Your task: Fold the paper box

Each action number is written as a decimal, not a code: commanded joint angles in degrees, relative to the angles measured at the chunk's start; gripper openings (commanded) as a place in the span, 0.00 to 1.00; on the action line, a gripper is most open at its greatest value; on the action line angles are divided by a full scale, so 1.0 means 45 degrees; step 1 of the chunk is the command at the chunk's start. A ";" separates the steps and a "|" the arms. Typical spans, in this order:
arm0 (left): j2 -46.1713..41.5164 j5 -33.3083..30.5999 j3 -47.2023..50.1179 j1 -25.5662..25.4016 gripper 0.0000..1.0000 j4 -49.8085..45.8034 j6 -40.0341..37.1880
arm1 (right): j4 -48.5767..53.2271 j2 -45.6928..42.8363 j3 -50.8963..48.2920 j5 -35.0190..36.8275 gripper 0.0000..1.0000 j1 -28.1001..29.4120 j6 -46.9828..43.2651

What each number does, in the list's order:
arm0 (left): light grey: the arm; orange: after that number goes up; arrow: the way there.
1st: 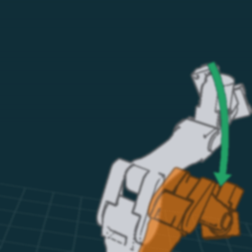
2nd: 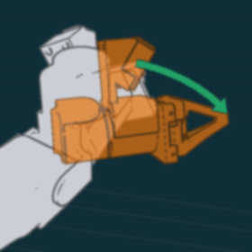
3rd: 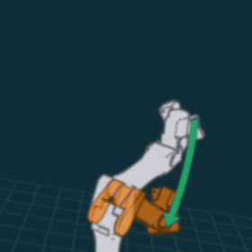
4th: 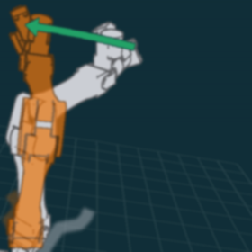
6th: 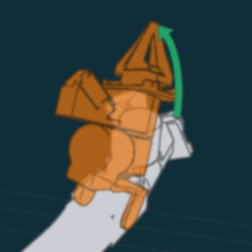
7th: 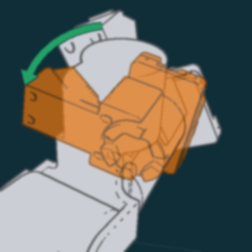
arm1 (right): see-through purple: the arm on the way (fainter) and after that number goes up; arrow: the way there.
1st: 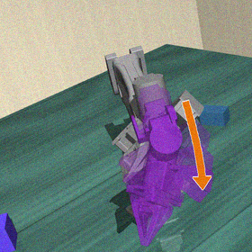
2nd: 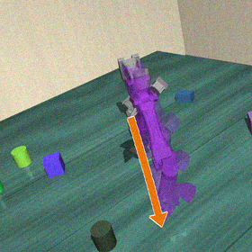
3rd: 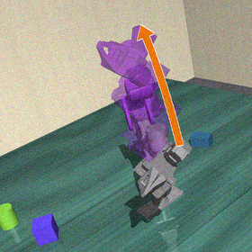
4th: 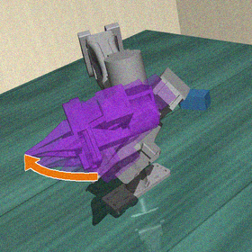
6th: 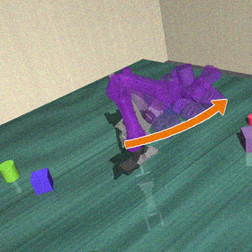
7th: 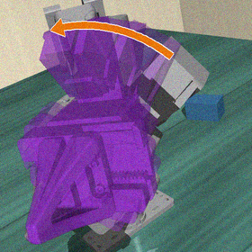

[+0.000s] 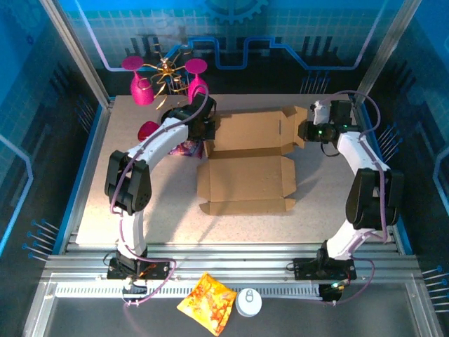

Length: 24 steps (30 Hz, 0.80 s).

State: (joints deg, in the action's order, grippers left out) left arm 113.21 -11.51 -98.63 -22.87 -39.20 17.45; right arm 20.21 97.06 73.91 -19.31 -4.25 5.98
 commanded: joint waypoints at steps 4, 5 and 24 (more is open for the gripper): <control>-0.0026 0.0293 -0.0593 0.0005 0.00 -0.0434 0.0630 | 0.0766 -0.1287 0.0360 0.5350 0.00 0.1902 0.0094; -0.0002 0.0244 -0.0624 0.0005 0.00 -0.0537 0.0858 | 0.0887 -0.1681 0.0305 0.6293 0.00 0.2295 0.0364; 0.0571 -0.0316 -0.1846 -0.0601 0.00 -0.1374 0.2801 | 0.2113 -0.0840 0.1879 1.3999 0.00 0.7727 0.0571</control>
State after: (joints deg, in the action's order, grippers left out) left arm 115.15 -13.91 -105.03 -24.88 -44.77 28.67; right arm 29.52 91.22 79.33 40.75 28.62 9.34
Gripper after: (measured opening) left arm 0.086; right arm 0.056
